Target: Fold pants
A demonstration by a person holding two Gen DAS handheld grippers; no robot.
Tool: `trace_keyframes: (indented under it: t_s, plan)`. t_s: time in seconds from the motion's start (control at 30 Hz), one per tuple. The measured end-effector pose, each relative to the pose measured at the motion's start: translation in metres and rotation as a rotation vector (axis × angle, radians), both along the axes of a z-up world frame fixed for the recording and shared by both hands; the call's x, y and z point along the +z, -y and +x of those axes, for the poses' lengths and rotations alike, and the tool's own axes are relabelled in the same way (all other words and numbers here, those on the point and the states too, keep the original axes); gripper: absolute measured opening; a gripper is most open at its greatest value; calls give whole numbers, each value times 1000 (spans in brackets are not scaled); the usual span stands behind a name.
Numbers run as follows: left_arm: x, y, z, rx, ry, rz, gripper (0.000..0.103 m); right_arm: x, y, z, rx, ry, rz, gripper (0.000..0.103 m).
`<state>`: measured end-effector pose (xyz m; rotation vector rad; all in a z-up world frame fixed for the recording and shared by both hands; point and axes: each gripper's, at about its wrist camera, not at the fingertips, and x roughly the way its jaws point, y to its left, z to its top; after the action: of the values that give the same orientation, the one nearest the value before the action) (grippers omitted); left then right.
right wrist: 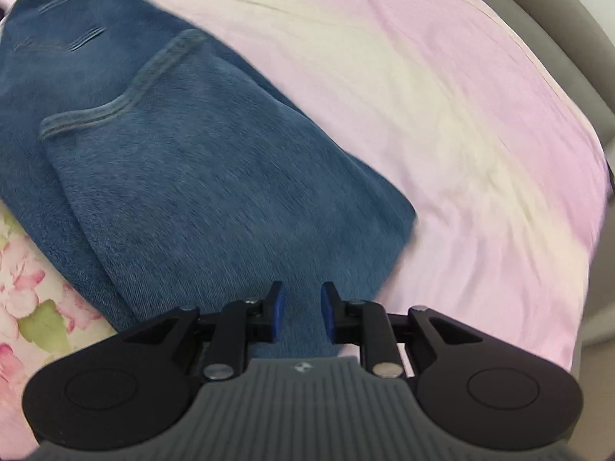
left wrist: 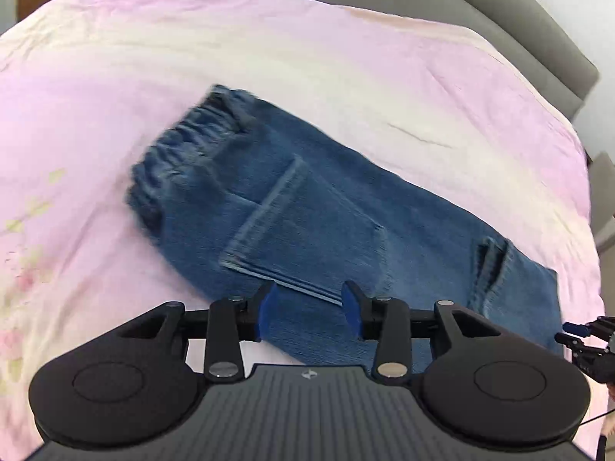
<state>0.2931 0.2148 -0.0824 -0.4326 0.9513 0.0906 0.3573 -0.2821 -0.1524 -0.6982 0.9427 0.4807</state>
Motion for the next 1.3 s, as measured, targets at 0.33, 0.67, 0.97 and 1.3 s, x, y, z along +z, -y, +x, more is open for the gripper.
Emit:
trace_keyframes:
  t_s: [0.33,0.67,0.97,1.3]
  plan:
    - [-25,-63,-9,217,35,-122,61,-14,-117,34,500,-57,-61,58]
    - [-44,-94,-8,330,54,-260,72,-22,-186,60,675,-119,-54,85]
    - [-82,-111,9,391,52,-377,74,-36,-191,71,698,-200,-66,86]
    - [-83,-102,15,382,98,-320,58,-27,-193,69,679,-223,-82,86]
